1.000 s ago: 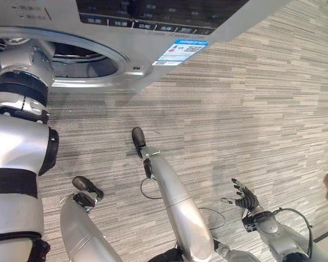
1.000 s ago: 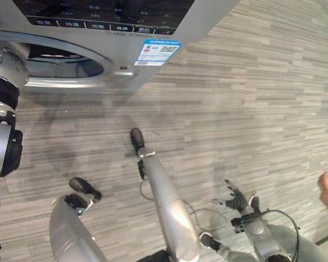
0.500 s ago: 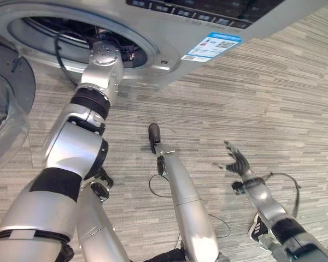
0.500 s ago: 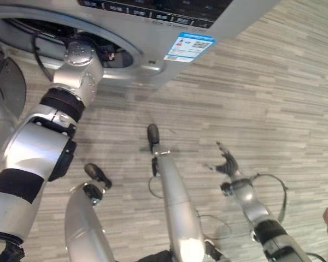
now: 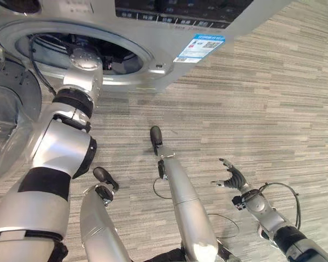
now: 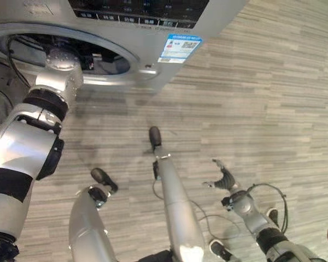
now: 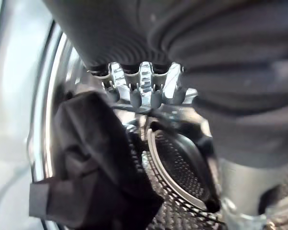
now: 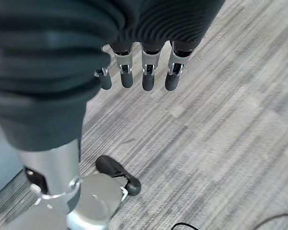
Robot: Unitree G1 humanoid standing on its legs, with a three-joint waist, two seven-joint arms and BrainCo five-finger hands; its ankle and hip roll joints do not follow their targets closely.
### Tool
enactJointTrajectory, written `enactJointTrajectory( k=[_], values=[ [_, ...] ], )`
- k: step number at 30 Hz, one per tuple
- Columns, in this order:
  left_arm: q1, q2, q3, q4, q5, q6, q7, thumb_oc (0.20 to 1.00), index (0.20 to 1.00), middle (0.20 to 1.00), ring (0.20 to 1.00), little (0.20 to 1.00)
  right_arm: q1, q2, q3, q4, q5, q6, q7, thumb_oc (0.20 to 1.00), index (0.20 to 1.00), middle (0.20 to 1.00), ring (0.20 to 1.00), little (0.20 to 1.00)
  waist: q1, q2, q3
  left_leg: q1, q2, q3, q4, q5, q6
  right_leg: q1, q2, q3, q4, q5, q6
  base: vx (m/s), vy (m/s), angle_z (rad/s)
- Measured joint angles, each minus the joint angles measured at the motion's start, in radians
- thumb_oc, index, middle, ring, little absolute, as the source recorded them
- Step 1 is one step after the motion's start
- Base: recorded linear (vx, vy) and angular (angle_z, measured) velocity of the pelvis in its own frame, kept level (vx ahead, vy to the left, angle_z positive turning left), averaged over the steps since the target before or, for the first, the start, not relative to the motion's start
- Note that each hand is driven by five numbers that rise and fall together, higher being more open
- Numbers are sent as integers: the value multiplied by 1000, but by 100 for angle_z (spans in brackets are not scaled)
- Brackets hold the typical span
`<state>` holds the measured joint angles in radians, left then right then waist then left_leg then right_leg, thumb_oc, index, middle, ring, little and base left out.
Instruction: Grab the laundry basket,head to the washer,open it,put in the laundry and shut it.
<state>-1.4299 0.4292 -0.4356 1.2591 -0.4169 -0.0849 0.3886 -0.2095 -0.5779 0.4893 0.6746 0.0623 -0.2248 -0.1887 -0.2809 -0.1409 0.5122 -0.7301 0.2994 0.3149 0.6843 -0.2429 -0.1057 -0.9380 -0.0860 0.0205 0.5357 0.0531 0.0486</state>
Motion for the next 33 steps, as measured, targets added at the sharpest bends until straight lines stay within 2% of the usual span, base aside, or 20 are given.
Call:
enactJointTrajectory(
  k=[2, 3, 5, 7, 8, 10, 11, 13, 16, 18, 19, 22, 23, 25, 26, 28, 29, 31, 32, 33],
  values=[
    [69, -52, 16, -19, 24, 0, 6, 1000, 1000, 1000, 1000, 1000, 11, 1, 1, 25, 0, 2, -3, 1000, 1000, 1000, 1000, 1000, 9, 20, -9, 42, -20, -6, -42, 13, 2, 37, -15, -4, -5, -15, 8, -17, -73, 27],
    [111, -87, 26, -34, 43, 0, 13, 1000, 1000, 1000, 1000, 1000, 8, 1, -4, 40, -1, 2, -5, 1000, 1000, 1000, 1000, 1000, 23, 39, -19, 54, -28, -16, -63, 23, 2, 51, -20, -14, -8, -20, 6, -18, -85, 30],
    [269, -133, 23, -95, 87, -6, 20, 1000, 1000, 1000, 1000, 1000, -28, 42, -4, 130, 0, 8, -11, 1000, 1000, 1000, 1000, 1000, 31, 57, -20, 141, -52, -36, -136, 59, -14, 130, -38, -39, -21, -31, -6, -12, -60, 42],
    [372, -185, 23, -93, 110, 3, 23, 1000, 1000, 1000, 1000, 1000, -28, 57, -6, 166, 1, 4, -20, 1000, 1000, 1000, 1000, 1000, 58, 77, -31, 211, -74, -59, -213, 95, -22, 196, -51, -68, -38, -51, -7, -35, -65, 52],
    [457, -199, 32, -108, 124, -1, 23, 1000, 1000, 1000, 1000, 1000, -43, 70, -17, 181, 5, 4, -28, 1000, 1000, 1000, 1000, 1000, 96, 96, -38, 256, -85, -76, -261, 123, -24, 234, -58, -90, -36, -60, -14, -51, -78, 38],
    [594, -201, 52, -148, 152, -15, 21, 1000, 1000, 1000, 1000, 1000, -62, 110, -49, 234, 47, 14, -29, 1000, 1000, 1000, 1000, 1000, 91, 95, -33, 338, -89, -96, -300, 146, -47, 309, -59, -116, -33, -69, -28, -16, -48, 42],
    [639, -208, 53, -123, 152, 1, 21, 1000, 1000, 1000, 1000, 1000, -51, 108, -47, 228, 53, 3, -29, 1000, 1000, 1000, 1000, 1000, 101, 103, -37, 373, -96, -115, -323, 154, -35, 349, -66, -135, -34, -94, -25, 38, -7, 45],
    [708, -197, 52, -128, 156, -10, 14, 1000, 1000, 1000, 1000, 1000, -64, 117, -69, 251, 84, 5, -24, 1000, 1000, 1000, 1000, 1000, 131, 104, -40, 404, -99, -117, -348, 156, -35, 373, -73, -139, -34, -102, -20, 65, 7, 16],
    [858, -208, 75, -135, 161, -11, -19, 1000, 1000, 1000, 1000, 1000, -95, 154, -111, 370, 122, 34, -21, 1000, 1000, 1000, 1000, 1000, 135, 107, -40, 531, -101, -116, -405, 164, -34, 491, -67, -147, -68, -106, -17, 89, 13, 1],
    [953, -230, 82, -114, 163, -11, -41, 1000, 1000, 1000, 1000, 1000, -63, 162, -138, 380, 140, 36, -16, 1000, 1000, 1000, 1000, 1000, 152, 116, -59, 608, -101, -117, -432, 165, -36, 566, -67, -161, -79, -119, -14, 137, 48, 8],
    [1036, -244, 105, -93, 175, -15, -70, 1000, 1000, 1000, 1000, 1000, -15, 180, -196, 394, 166, 40, 2, 1000, 1000, 1000, 1000, 1000, 153, 127, -95, 679, -105, -117, -487, 176, -27, 630, -62, -166, -110, -120, -8, 110, 66, 10],
    [1127, -237, 114, -62, 211, -11, -94, 1000, 1000, 1000, 1000, 1000, 43, 183, -226, 406, 201, 47, 24, 1000, 1000, 1000, 1000, 1000, 166, 157, -177, 706, -122, -115, -555, 198, -23, 648, -73, -168, -144, -115, 9, 126, 77, 9],
    [1170, -243, 144, -62, 238, -11, -105, 1000, 1000, 1000, 1000, 1000, 66, 184, -252, 399, 201, 50, 30, 1000, 1000, 1000, 1000, 1000, 165, 177, -192, 747, -125, -113, -613, 221, -23, 692, -73, -179, -187, -100, 13, 143, 80, 19],
    [1244, -248, 170, -61, 240, -10, -122, 1000, 1000, 1000, 1000, 1000, 147, 183, -291, 400, 201, 56, 39, 1000, 1000, 1000, 1000, 1000, 163, 205, -269, 787, -125, -119, -680, 238, -12, 744, -70, -208, -246, -91, 21, 158, 58, 27],
    [1261, -248, 177, -61, 240, -9, -126, 1000, 1000, 1000, 1000, 1000, 166, 182, -294, 399, 201, 57, 40, 1000, 1000, 1000, 1000, 1000, 162, 203, -285, 789, -125, -123, -686, 239, -12, 752, -70, -214, -256, -90, 22, 190, 72, 27],
    [1334, -237, 231, -50, 267, -7, -140, 1000, 1000, 1000, 1000, 1000, 241, 171, -316, 357, 202, 74, 56, 1000, 1000, 1000, 1000, 1000, 162, 211, -358, 819, -130, -137, -709, 237, -9, 802, -71, -224, -311, -78, 43, 175, 104, 15],
    [1361, -236, 264, -19, 289, -6, -162, 1000, 1000, 1000, 1000, 1000, 279, 145, -342, 320, 208, 76, 92, 1000, 1000, 1000, 1000, 1000, 160, 211, -395, 851, -139, -131, -743, 247, -5, 842, -68, -226, -368, -52, 53, 127, 98, -6],
    [1391, -229, 287, -22, 317, -7, -175, 1000, 1000, 1000, 1000, 1000, 318, 93, -353, 241, 212, 89, 121, 1000, 1000, 1000, 1000, 1000, 161, 205, -405, 880, -145, -113, -755, 245, -3, 877, -67, -220, -408, -37, 61, 95, 89, -16],
    [1418, -214, 317, -7, 333, -5, -197, 1000, 1000, 1000, 1000, 1000, 360, -10, -414, 138, 219, 89, 160, 1000, 1000, 1000, 1000, 1000, 158, 184, -424, 885, -159, -104, -758, 239, 8, 888, -76, -207, -445, -15, 75, 54, 103, -21],
    [1424, -208, 324, 11, 349, -5, -205, 1000, 1000, 1000, 1000, 1000, 360, -47, -456, 127, 219, 92, 168, 1000, 1000, 1000, 1000, 1000, 159, 168, -427, 884, -166, -98, -759, 238, 10, 889, -79, -199, -457, -4, 76, 70, 149, -27]
  ],
)
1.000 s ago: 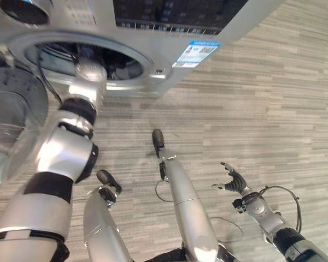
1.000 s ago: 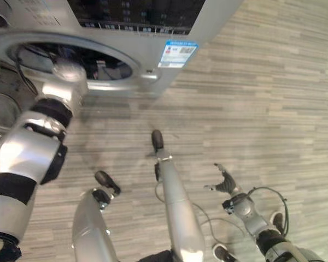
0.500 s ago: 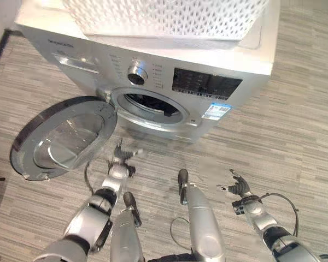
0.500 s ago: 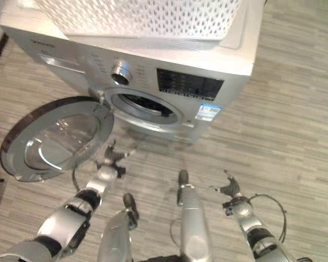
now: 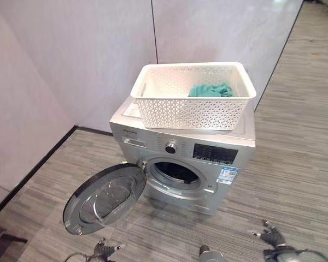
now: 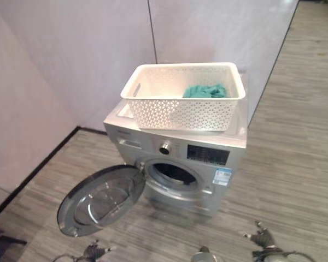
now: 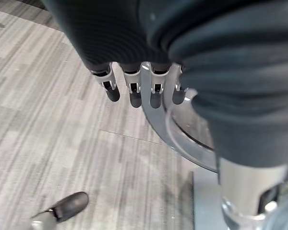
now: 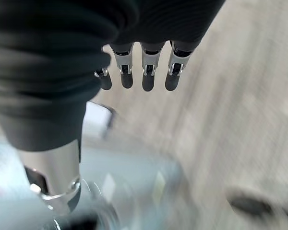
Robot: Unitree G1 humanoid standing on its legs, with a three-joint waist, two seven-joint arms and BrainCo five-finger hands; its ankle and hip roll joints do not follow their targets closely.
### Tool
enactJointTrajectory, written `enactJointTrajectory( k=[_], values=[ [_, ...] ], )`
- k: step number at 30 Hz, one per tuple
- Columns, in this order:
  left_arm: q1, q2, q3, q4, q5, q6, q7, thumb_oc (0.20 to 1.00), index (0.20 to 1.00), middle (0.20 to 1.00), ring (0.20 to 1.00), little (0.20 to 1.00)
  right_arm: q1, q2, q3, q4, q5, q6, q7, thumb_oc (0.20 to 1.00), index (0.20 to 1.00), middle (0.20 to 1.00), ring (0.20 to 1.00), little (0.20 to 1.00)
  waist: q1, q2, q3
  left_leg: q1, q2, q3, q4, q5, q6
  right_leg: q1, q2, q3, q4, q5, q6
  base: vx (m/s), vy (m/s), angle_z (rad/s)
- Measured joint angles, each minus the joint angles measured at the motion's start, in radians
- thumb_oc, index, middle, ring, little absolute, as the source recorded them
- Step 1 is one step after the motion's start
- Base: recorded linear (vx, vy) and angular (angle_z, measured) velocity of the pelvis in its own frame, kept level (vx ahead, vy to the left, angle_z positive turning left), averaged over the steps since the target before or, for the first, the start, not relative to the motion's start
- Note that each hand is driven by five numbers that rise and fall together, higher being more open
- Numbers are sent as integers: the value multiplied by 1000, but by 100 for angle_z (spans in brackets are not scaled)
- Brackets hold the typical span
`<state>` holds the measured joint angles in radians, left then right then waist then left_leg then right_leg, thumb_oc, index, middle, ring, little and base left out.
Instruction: Grab the laundry basket,head to the washer,open it,put in the laundry and shut it.
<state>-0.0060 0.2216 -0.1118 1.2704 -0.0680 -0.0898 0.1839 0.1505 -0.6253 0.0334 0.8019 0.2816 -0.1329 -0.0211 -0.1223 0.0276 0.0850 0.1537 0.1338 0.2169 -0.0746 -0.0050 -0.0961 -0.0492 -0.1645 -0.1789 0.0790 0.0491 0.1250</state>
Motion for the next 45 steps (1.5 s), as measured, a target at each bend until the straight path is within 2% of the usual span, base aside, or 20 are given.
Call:
enactJointTrajectory(
  k=[2, 4, 6, 7, 8, 10, 11, 13, 14, 16, 17, 18, 19, 20, 21, 23, 28, 33, 43, 45],
  values=[
    [47, 10, 47, 5, 9, -1, -34, 1000, 1000, 1000, 1000, 1000, 37, -171, -103, -119, -6, 30, 31, 1000, 1000, 1000, 1000, 1000, -6, -17, -7, 6, -14, 16, -11, 0, -2, 15, -4, 13, -44, 30, 9, 91, 151, -22],
    [111, 8, 99, 28, 10, -1, -64, 1000, 1000, 1000, 1000, 1000, 71, -446, -305, -261, -28, 2, 31, 1000, 1000, 1000, 1000, 1000, -31, -21, -7, 23, -30, 43, -19, -7, 8, 42, -13, 34, -101, 64, 24, 77, 81, -27],
    [140, 20, 95, 53, 12, 5, -78, 1000, 1000, 1000, 1000, 1000, 41, -568, -404, -196, -51, -14, 19, 1000, 1000, 1000, 1000, 1000, -29, -48, -22, 30, -29, 41, -19, -18, 14, 70, -11, 30, -140, 78, 24, 72, 36, -6],
    [159, 27, 88, 53, 20, 5, -84, 1000, 1000, 1000, 1000, 1000, 35, -617, -426, -177, -65, -14, 14, 1000, 1000, 1000, 1000, 1000, -27, -69, -31, 30, -27, 41, -19, -19, 12, 70, -8, 29, -140, 78, 24, 64, 7, 5],
    [187, 32, 91, 54, 42, 6, -95, 1000, 1000, 1000, 1000, 1000, 35, -656, -479, -221, -92, -16, 5, 1000, 1000, 1000, 1000, 1000, -28, -105, -35, 30, -22, 38, -19, -19, 10, 76, -8, 26, -151, 81, 24, 26, -8, 3],
    [172, 61, 88, 68, 47, 7, -94, 1000, 1000, 1000, 1000, 1000, -15, -670, -503, -289, -123, -47, -28, 1000, 1000, 1000, 1000, 1000, -32, -150, -37, 6, -22, 11, -19, -12, 6, 74, -11, 3, -164, 91, 25, 28, -26, 26],
    [167, 69, 87, 67, 47, 6, -92, 1000, 1000, 1000, 1000, 1000, -59, -673, -480, -298, -132, -60, -30, 1000, 1000, 1000, 1000, 1000, -17, -174, -44, -1, -23, 3, -19, -9, 6, 73, -14, -7, -165, 92, 24, 49, -21, 30],
    [134, 73, 55, 62, 48, 6, -94, 1000, 1000, 1000, 1000, 1000, -163, -689, -442, -309, -129, -74, -46, 1000, 1000, 1000, 1000, 1000, 1, -182, -44, -15, -27, -8, -14, -7, 7, 67, -19, -18, -165, 93, 26, 21, -6, 20],
    [129, 65, 31, 57, 48, 4, -93, 1000, 1000, 1000, 1000, 1000, -253, -689, -390, -299, -127, -81, -44, 1000, 1000, 1000, 1000, 1000, 21, -197, -46, -18, -29, -17, -15, -7, 8, 70, -25, -31, -165, 92, 25, 13, 3, 20],
    [109, 68, -2, 35, 47, 4, -96, 1000, 1000, 1000, 1000, 1000, -450, -725, -195, -277, -97, -99, -34, 1000, 1000, 1000, 1000, 1000, 53, -201, -47, -33, -33, -30, -12, -3, 9, 66, -31, -48, -164, 90, 27, 10, 5, 30],
    [74, 74, -71, 18, 46, 5, -102, 1000, 1000, 1000, 1000, 1000, -723, -740, 45, -187, -51, -99, -10, 1000, 1000, 1000, 1000, 1000, 67, -200, -42, -59, -38, -51, 4, -2, 10, 65, -35, -70, -164, 90, 30, -8, 10, 59],
    [58, 72, -84, 10, 46, 3, -106, 1000, 1000, 1000, 1000, 1000, -857, -775, 207, -156, -26, -101, 14, 1000, 1000, 1000, 1000, 1000, 89, -200, -38, -74, -42, -70, 0, 10, 8, 58, -36, -84, -164, 89, 33, -24, 23, 56],
    [37, 80, -106, -13, 43, -1, -113, 1000, 1000, 1000, 1000, 1000, -1061, -768, 441, -103, -21, -111, 51, 1000, 1000, 1000, 1000, 1000, 127, -204, -33, -86, -43, -73, 5, 21, 4, 46, -34, -93, -164, 102, 21, -22, 21, 34],
    [36, 84, -101, -12, 41, 3, -120, 1000, 1000, 1000, 1000, 1000, -1288, -762, 748, -52, -29, -102, 81, 1000, 1000, 1000, 1000, 1000, 132, -207, -23, -89, -42, -76, 3, 24, 4, 46, -33, -100, -164, 105, 21, -30, 40, 21],
    [36, 84, -91, -8, 36, 4, -123, 1000, 1000, 1000, 1000, 1000, -1420, -762, 912, -39, -51, -96, 112, 1000, 1000, 1000, 1000, 1000, 135, -211, -19, -102, -43, -87, 2, 26, 2, 39, -34, -107, -164, 103, 23, -17, 29, 25],
    [35, 86, -86, 0, 27, 3, -122, 1000, 1000, 1000, 1000, 1000, -1504, -705, 919, -22, -72, -102, 122, 1000, 1000, 1000, 1000, 1000, 142, -226, -1, -119, -49, -100, 3, 30, 5, 30, -41, -119, -164, 101, 24, 3, 23, 19],
    [13, 85, -88, 6, 27, 4, -129, 1000, 1000, 1000, 1000, 1000, -1587, -669, 1028, 21, -139, -82, 197, 1000, 1000, 1000, 1000, 1000, 169, -213, 16, -152, -57, -127, 0, 31, 7, 14, -49, -133, -164, 101, 24, 21, 11, 17],
    [5, 85, -89, 7, 27, 7, -162, 1000, 1000, 1000, 1000, 1000, -1652, -670, 1290, -14, -223, -20, 332, 1000, 1000, 1000, 1000, 1000, 148, -189, 34, -158, -53, -143, -2, 31, 6, 13, -45, -141, -164, 97, 22, 45, -1, 4],
    [-13, 78, -110, 0, 26, 30, -172, 1000, 1000, 1000, 1000, 1000, -1632, -689, 1284, -31, -331, 6, 374, 1000, 1000, 1000, 1000, 1000, 126, -185, 37, -172, -49, -129, 1, 36, 3, -6, -41, -130, -164, 99, 19, -1, -2, -3],
    [-14, 77, -111, -8, 16, 30, -180, 1000, 1000, 1000, 1000, 1000, -1562, -660, 1229, -26, -358, 6, 372, 1000, 1000, 1000, 1000, 1000, 126, -186, 36, -173, -49, -124, 1, 36, 3, -13, -41, -124, -164, 101, 16, -46, -4, -9]
  ],
)
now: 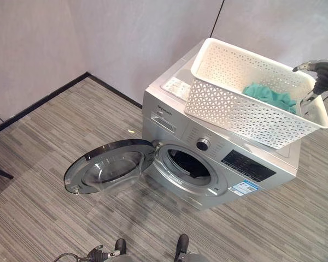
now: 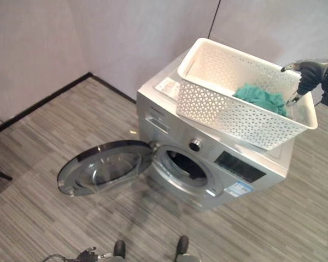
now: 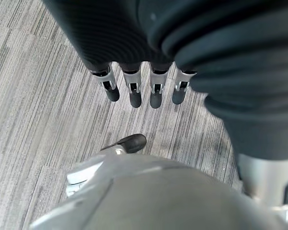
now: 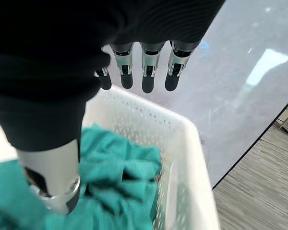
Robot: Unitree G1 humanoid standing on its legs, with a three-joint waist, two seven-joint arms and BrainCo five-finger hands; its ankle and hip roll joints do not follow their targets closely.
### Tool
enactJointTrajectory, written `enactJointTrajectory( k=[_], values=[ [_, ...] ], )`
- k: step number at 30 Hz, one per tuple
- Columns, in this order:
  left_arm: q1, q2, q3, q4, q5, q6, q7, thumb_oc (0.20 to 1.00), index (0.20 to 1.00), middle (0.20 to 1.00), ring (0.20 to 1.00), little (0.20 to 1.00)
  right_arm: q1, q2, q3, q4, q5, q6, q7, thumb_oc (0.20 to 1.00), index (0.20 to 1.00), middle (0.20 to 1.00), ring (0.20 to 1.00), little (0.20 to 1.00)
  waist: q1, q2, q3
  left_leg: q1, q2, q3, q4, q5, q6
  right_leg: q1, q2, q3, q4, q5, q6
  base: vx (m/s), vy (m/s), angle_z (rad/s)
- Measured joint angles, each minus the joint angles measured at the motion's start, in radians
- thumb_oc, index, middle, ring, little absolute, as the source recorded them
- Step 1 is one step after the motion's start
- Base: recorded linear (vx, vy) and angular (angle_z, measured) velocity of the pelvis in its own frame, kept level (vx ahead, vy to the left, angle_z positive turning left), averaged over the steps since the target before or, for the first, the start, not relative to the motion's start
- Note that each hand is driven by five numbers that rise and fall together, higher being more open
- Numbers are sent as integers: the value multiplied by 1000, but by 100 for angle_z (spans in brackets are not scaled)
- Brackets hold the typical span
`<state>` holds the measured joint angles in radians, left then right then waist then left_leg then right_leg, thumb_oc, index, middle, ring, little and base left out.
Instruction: Grab the laundry basket,head to the washer,open it,put in the laundry and shut it.
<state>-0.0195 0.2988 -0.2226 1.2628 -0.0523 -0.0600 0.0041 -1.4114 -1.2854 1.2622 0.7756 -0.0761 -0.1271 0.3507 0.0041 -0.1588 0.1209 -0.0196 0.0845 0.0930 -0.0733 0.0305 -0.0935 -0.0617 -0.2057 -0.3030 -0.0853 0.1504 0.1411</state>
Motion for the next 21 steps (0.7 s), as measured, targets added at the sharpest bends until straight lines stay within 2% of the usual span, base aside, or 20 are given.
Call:
enactJointTrajectory(
  k=[3, 4, 8, 15, 16, 17, 21],
  values=[
    [-11, -1, -18, -4, -20, 1, -1, 1000, 1000, 1000, 1000, 1000, 78, 52, -30, 12, -50, 0, 0, 1000, 1000, 1000, 1000, 1000, 3, 7, 5, -12, -1, 3, 2, 2, 2, -15, -1, 10, 0, 5, -2, -43, -4, -7],
    [-23, -4, -33, -13, -26, 0, 0, 1000, 1000, 1000, 1000, 1000, 79, 84, -37, 26, -59, 4, -2, 1000, 1000, 1000, 1000, 1000, 7, 27, 18, -25, -3, 4, 2, 7, 2, -29, -2, 13, 0, 10, -4, -57, -8, -1],
    [-30, -15, -38, -14, -29, -1, 1, 1000, 1000, 1000, 1000, 1000, 77, 116, -41, 77, -66, 4, -23, 1000, 1000, 1000, 1000, 1000, 12, 45, 30, -53, 0, -1, 1, 16, -1, -53, 2, 7, 0, 14, -9, -21, -3, 3],
    [-47, -14, -38, 15, -56, -2, 2, 1000, 1000, 1000, 1000, 1000, 55, 134, -44, 154, -118, 15, -36, 1000, 1000, 1000, 1000, 1000, 20, 31, 49, -89, 2, -6, 1, 24, -2, -84, 3, -1, 0, 19, -14, -8, -1, 3],
    [-56, -10, -39, 15, -56, -1, 2, 1000, 1000, 1000, 1000, 1000, 52, 144, -71, 180, -143, 15, -48, 768, 768, 768, 768, 768, 23, 27, 64, -90, 2, -9, 2, 24, -2, -84, 2, -2, 0, 19, -14, 0, 0, 0],
    [-64, -8, -40, 16, -56, -1, 2, 1000, 1000, 1000, 1000, 1000, 46, 153, -82, 206, -165, 19, -55, 200, 200, 200, 200, 200, 22, 23, 68, -96, 2, -13, 2, 24, -2, -89, 2, -2, 0, 19, -14, 9, -6, 7],
    [-86, -3, -70, 15, -56, 0, 15, 1000, 1000, 1000, 1000, 1000, 32, 174, -106, 240, -216, 42, -71, 200, 200, 200, 200, 200, 23, 20, 75, -111, 2, -27, 2, 28, -3, -97, 3, -11, 0, 20, -15, 8, -4, 7]
  ],
)
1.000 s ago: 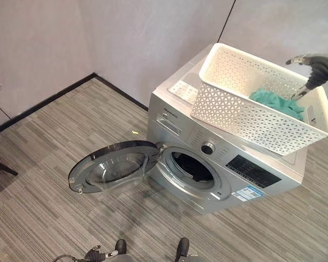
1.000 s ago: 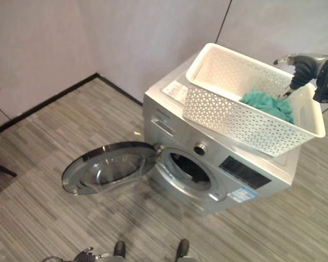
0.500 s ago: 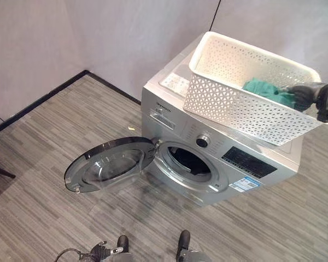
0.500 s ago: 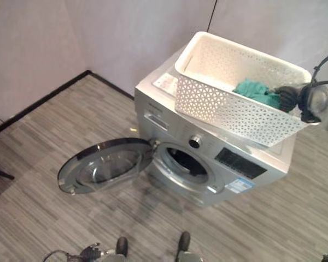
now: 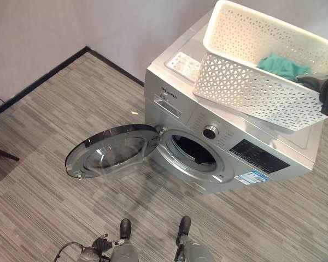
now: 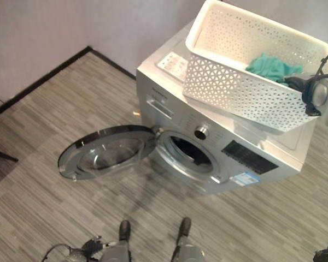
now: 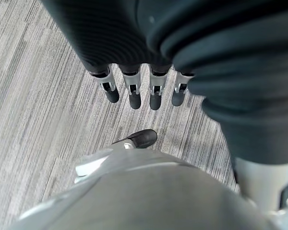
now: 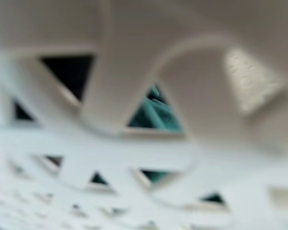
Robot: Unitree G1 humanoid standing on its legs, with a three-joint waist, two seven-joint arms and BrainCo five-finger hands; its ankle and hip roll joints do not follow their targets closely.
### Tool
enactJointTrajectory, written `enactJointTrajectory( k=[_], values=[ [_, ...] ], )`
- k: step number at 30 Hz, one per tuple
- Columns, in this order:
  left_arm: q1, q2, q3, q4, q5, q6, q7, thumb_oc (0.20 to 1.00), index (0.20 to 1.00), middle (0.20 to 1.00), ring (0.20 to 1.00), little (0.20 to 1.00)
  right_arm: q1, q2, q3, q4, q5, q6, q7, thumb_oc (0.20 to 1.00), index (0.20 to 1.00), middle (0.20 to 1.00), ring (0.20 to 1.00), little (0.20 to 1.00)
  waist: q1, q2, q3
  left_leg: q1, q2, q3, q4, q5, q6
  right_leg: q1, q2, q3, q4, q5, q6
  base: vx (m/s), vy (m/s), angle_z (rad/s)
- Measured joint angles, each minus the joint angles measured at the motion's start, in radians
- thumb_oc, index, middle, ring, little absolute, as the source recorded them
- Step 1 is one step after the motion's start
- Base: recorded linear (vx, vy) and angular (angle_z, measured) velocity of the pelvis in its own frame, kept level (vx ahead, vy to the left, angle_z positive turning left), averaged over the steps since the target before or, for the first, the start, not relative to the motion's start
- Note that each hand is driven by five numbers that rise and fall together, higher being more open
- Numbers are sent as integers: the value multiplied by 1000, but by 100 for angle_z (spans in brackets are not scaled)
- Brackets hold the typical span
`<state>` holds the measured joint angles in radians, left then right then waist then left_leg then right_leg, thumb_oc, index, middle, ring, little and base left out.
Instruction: Grab the laundry basket,head to the washer,open it,put in the laundry and shut it.
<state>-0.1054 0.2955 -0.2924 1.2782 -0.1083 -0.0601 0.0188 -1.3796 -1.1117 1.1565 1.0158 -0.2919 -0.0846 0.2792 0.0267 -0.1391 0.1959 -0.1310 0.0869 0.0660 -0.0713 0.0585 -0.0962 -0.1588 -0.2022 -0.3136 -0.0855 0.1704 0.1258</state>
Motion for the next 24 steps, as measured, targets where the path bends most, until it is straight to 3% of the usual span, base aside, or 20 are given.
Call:
enactJointTrajectory(
  k=[4, 15, 19, 21, 24],
  values=[
    [-18, -5, -6, -1, -2, 6, 10, 1000, 1000, 1000, 1000, 1000, -12, 46, -50, 41, -15, 8, -41, 200, 200, 200, 200, 200, -2, 1, 1, 2, 1, 1, 1, 2, 0, 1, 1, 1, 0, 1, -1, 0, 0, 0],
    [-54, -29, 3, -6, -1, 5, 37, 1000, 1000, 1000, 1000, 1000, -11, 66, -136, 81, 6, 14, -130, 200, 200, 200, 200, 200, 2, 9, 0, 84, 8, 8, -7, 2, 0, 75, 8, 4, 0, -1, -3, 17, -9, -1],
    [-15, -27, 3, -3, 0, 6, 37, 1000, 1000, 1000, 1000, 1000, -2, 82, -245, 108, 68, 21, -167, 200, 200, 200, 200, 200, -2, 13, -39, 114, 11, 27, -15, 2, 0, 92, 12, 22, 0, -4, -4, 44, -10, -12],
    [1, -33, 5, -2, 0, 7, 37, 1000, 1000, 1000, 1000, 1000, 14, 84, -394, 141, 149, 22, -186, 200, 200, 200, 200, 200, -5, 22, -57, 133, 13, 28, -16, 2, 0, 111, 12, 23, 0, -4, -4, 59, 2, 0],
    [40, -39, 4, -19, -4, 7, 38, 1000, 1000, 1000, 1000, 1000, 20, 85, -552, 184, 319, 57, -289, 200, 200, 200, 200, 200, -8, 41, -111, 172, 13, 27, -17, -6, 5, 152, 11, 21, -1, -12, 1, 20, 3, 1]
  ],
)
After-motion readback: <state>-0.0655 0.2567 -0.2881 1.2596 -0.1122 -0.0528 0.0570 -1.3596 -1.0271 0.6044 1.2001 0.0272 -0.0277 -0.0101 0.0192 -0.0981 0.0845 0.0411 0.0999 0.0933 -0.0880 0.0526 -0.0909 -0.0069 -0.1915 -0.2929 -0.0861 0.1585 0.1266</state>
